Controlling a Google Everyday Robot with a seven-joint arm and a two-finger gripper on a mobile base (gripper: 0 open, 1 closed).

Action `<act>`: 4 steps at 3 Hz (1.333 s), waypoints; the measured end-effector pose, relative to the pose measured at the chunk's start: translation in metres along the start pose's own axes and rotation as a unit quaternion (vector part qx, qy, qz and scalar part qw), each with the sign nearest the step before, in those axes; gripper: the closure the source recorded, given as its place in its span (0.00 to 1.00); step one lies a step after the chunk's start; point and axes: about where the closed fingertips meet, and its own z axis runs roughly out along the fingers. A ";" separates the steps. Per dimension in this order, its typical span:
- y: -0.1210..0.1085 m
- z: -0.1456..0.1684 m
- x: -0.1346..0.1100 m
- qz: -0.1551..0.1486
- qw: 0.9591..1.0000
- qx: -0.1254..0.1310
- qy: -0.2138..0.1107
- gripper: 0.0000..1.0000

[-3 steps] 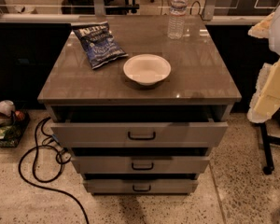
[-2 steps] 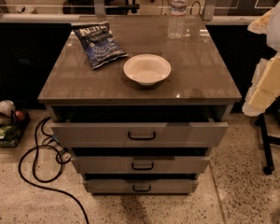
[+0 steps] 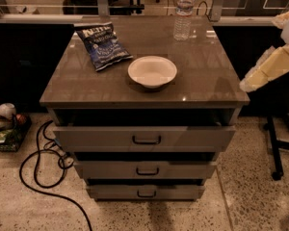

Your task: Place water bottle into paper bowl

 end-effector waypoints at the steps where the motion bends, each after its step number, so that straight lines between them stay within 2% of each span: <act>1: -0.037 0.023 -0.011 0.066 0.994 0.035 -0.084 0.00; 2: -0.079 0.030 -0.035 0.114 0.975 0.079 -0.173 0.00; 3: -0.115 0.034 -0.064 0.128 0.954 0.104 -0.250 0.00; 4: -0.115 0.034 -0.064 0.128 0.954 0.104 -0.250 0.00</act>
Offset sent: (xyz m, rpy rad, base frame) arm 0.1413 -0.0237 0.0627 0.5598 -0.4470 -0.2302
